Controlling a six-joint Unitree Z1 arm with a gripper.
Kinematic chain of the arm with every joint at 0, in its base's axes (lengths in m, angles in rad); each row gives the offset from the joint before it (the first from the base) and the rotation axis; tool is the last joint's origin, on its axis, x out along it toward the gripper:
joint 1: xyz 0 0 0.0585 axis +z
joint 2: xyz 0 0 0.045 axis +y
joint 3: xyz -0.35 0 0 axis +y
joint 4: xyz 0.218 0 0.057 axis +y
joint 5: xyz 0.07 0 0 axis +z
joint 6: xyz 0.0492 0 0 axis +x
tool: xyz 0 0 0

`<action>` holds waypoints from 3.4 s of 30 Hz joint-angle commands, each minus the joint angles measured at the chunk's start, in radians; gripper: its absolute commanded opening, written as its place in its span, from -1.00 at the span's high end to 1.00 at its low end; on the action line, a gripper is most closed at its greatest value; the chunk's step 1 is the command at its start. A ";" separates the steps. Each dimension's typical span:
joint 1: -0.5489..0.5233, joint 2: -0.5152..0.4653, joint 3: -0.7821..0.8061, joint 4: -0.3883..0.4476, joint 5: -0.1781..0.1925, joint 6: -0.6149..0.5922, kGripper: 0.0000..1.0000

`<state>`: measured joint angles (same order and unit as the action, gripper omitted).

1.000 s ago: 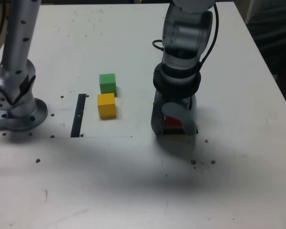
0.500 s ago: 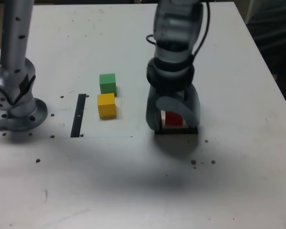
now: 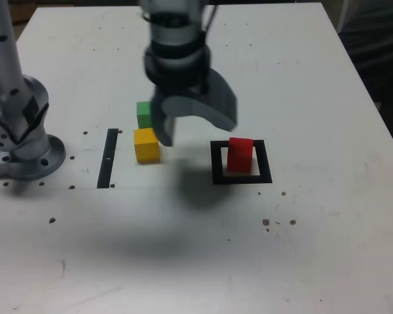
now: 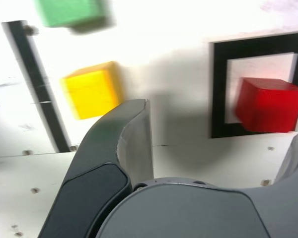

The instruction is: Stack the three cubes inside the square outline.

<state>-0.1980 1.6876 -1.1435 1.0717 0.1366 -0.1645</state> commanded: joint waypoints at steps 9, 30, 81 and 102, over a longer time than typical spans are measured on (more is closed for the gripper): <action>0.002 -0.073 0.143 0.020 -0.031 -0.070 -0.99; 0.081 0.041 0.225 -0.053 -0.073 -0.032 -0.89; 0.005 0.067 -0.038 0.139 0.009 0.021 0.41; -0.052 0.198 -0.368 0.256 -0.013 0.136 0.41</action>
<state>-0.2485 1.8750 -1.4980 1.3241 0.1284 -0.0338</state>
